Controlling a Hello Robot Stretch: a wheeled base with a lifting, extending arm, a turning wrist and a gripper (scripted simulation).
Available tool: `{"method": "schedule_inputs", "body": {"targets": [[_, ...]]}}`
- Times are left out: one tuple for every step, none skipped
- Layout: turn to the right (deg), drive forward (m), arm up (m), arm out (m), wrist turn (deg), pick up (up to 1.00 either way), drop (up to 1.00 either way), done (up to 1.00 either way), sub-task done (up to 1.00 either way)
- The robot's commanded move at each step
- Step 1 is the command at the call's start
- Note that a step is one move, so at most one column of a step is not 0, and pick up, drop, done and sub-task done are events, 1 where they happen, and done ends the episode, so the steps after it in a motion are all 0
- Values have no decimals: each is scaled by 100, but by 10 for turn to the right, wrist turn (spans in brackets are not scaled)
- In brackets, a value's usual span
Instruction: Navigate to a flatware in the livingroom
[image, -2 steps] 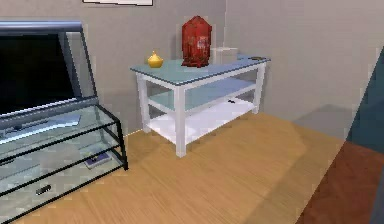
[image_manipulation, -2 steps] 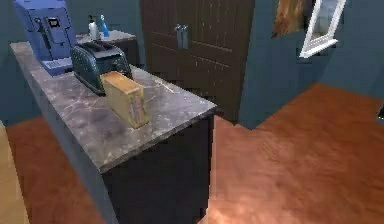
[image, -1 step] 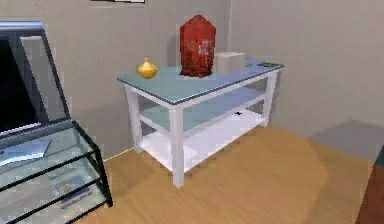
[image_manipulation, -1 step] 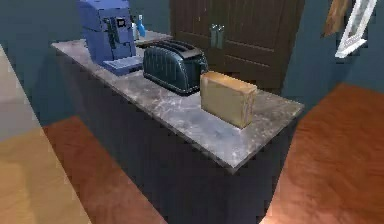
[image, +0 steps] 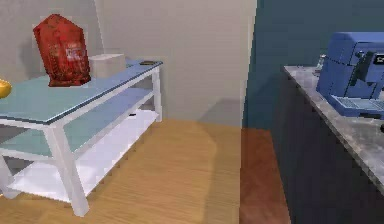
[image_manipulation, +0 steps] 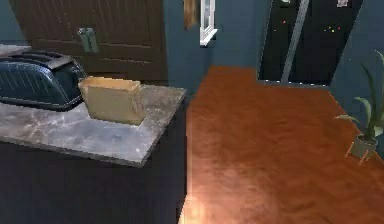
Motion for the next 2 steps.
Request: {"method": "schedule_inputs", "body": {"targets": [[0,100,0,0,0,0,0,0,0],[0,90,0,0,0,0,0,0,0]]}}
